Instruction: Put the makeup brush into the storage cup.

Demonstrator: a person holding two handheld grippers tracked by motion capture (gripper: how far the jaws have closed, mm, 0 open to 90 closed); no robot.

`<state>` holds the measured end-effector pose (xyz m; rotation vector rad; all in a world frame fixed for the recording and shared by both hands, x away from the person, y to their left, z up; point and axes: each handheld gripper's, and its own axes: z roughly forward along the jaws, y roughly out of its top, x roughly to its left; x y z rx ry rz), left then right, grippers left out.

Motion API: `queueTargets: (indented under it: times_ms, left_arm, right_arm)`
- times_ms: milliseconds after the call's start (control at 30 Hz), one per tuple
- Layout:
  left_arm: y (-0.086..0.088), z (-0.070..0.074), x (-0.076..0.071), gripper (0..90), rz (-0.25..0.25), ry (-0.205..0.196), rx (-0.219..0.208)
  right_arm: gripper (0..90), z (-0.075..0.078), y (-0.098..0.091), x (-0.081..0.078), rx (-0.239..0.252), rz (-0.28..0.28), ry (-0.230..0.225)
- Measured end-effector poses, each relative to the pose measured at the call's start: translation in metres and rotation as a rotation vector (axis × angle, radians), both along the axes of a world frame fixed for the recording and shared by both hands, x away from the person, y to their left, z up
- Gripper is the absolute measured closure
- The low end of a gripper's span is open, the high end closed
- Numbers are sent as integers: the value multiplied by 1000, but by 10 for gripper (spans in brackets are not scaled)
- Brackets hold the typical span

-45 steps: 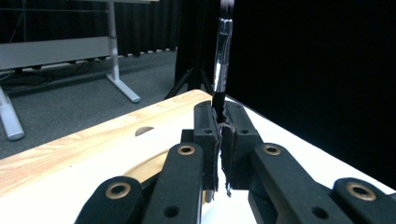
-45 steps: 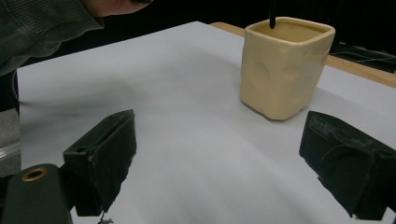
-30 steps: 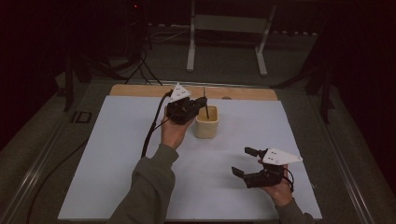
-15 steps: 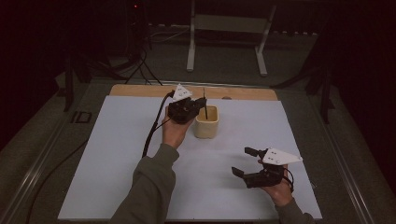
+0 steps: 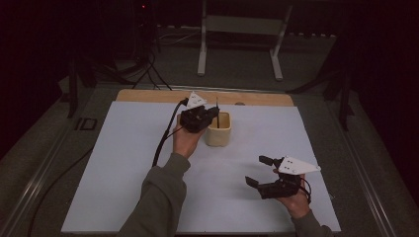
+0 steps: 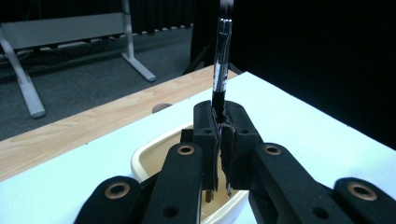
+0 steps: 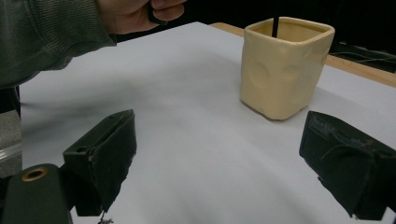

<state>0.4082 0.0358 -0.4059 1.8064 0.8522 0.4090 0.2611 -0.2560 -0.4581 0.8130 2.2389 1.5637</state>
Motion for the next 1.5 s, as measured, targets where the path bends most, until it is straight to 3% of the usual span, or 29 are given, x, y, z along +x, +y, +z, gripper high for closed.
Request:
queueTargets:
  times_ms: [133, 200, 233, 300, 367, 400, 500, 1500]
  left_arm:
    - [-1, -2, 0, 860, -5, 11, 4]
    - [0, -4, 2, 799, -54, 32, -27]
    - [0, -5, 2, 633, -60, 41, -39]
    - [-1, -6, 2, 336, -31, 49, -11]
    - [0, -6, 4, 181, -19, 75, -20]
    - [1, -6, 4, 149, -7, 77, -18]
    - [3, -5, 5, 149, 32, 76, -11]
    - [10, -2, 3, 127, 16, 69, -6]
  right_arm:
    - [107, 0, 0, 0, 0, 0, 0]
    - [107, 0, 0, 0, 0, -1, 0]
    - [107, 0, 0, 0, 0, -1, 0]
    - [107, 0, 0, 0, 0, -2, 1]
    - [107, 0, 0, 0, 0, -2, 0]
    - [107, 0, 0, 0, 0, -2, -1]
    - [107, 0, 0, 0, -1, -1, -2]
    - [107, 0, -4, 2, 5, -14, 1]
